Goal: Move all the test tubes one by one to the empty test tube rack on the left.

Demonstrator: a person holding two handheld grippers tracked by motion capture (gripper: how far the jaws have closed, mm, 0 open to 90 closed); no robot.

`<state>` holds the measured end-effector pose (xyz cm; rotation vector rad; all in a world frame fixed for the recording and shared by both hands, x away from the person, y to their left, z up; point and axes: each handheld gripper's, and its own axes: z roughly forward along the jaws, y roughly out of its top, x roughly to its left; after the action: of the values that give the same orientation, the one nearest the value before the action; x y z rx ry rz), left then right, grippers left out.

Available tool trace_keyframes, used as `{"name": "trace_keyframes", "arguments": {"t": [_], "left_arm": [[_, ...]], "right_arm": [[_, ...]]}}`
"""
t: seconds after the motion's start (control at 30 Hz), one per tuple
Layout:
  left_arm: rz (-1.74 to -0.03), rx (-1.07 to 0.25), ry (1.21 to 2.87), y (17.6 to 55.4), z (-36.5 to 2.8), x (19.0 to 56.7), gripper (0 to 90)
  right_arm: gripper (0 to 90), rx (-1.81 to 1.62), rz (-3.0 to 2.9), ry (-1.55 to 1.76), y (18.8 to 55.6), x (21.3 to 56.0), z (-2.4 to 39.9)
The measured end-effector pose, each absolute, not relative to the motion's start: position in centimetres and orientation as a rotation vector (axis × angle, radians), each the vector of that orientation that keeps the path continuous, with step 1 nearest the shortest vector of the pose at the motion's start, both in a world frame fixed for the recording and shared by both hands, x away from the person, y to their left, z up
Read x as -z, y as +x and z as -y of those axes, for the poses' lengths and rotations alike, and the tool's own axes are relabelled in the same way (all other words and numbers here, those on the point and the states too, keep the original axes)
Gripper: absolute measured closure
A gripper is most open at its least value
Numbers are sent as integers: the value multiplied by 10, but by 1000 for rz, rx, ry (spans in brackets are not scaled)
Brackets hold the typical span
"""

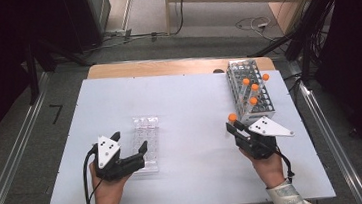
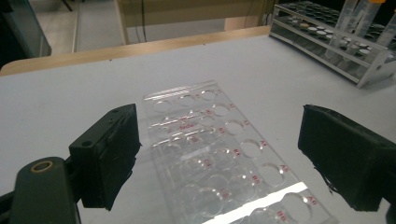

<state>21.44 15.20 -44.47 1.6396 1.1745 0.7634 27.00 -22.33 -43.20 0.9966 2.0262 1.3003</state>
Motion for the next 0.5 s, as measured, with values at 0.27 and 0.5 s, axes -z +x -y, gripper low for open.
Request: {"name": "trace_keyframes", "arguments": {"t": [0.27, 0.5], "left_arm": [[-1105, -719, 1673, 223, -127, 440, 167], [-1013, -654, 1687, 232, -98, 428, 209]], "right_arm": [[721, -1319, -2086, 954, 269, 438, 198], [721, -1351, -2151, 907, 268, 442, 170]]}}
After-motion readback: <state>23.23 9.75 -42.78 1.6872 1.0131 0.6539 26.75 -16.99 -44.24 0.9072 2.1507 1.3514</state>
